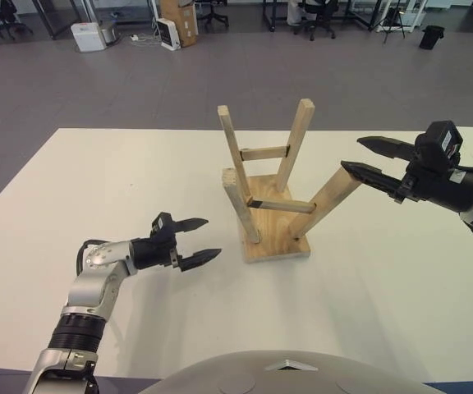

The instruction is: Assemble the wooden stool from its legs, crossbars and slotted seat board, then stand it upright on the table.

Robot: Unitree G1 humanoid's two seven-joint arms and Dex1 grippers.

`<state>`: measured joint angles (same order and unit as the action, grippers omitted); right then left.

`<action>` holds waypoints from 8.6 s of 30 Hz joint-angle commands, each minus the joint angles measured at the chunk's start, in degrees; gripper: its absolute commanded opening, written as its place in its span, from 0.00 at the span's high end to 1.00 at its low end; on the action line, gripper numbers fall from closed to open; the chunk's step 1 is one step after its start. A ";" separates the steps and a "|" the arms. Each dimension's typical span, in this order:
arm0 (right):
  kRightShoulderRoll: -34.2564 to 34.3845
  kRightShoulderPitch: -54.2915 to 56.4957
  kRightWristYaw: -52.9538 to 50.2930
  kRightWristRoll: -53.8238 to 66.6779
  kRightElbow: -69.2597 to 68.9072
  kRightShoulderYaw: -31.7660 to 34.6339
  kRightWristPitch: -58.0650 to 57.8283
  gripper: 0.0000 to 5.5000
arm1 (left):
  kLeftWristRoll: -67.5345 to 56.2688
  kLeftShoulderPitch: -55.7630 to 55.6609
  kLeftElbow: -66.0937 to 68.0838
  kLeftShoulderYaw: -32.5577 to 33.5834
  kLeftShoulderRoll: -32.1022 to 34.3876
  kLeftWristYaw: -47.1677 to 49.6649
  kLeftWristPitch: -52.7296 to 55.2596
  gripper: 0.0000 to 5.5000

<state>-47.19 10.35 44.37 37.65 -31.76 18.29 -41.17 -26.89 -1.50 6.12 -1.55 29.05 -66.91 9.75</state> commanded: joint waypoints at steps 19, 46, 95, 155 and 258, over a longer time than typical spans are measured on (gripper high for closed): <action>-1.67 2.26 -3.78 1.07 1.92 -0.67 2.84 0.52 | 2.40 -2.45 1.22 -1.26 -2.77 1.18 -3.32 0.11; 13.13 5.72 -26.45 -47.90 -1.06 -48.59 4.69 0.52 | 3.55 -2.74 4.31 -1.65 -5.95 2.80 -6.44 0.11; 22.53 -5.14 -21.91 9.30 -8.48 -6.01 -17.94 0.52 | -13.41 -16.31 -14.31 -9.18 -21.11 13.67 11.52 0.11; 3.31 -22.98 -5.95 -21.15 21.05 -24.58 10.41 0.54 | 32.34 -43.04 68.32 -4.76 -7.52 35.73 -26.25 0.10; 3.06 -17.29 5.23 -4.00 5.28 -7.00 -2.51 0.30 | 1.35 -3.05 -0.05 -0.83 10.70 -2.56 15.81 0.02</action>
<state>-41.74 -4.18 45.84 33.28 -26.51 11.13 -45.24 -26.91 -5.19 4.95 -1.42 37.58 -67.54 25.79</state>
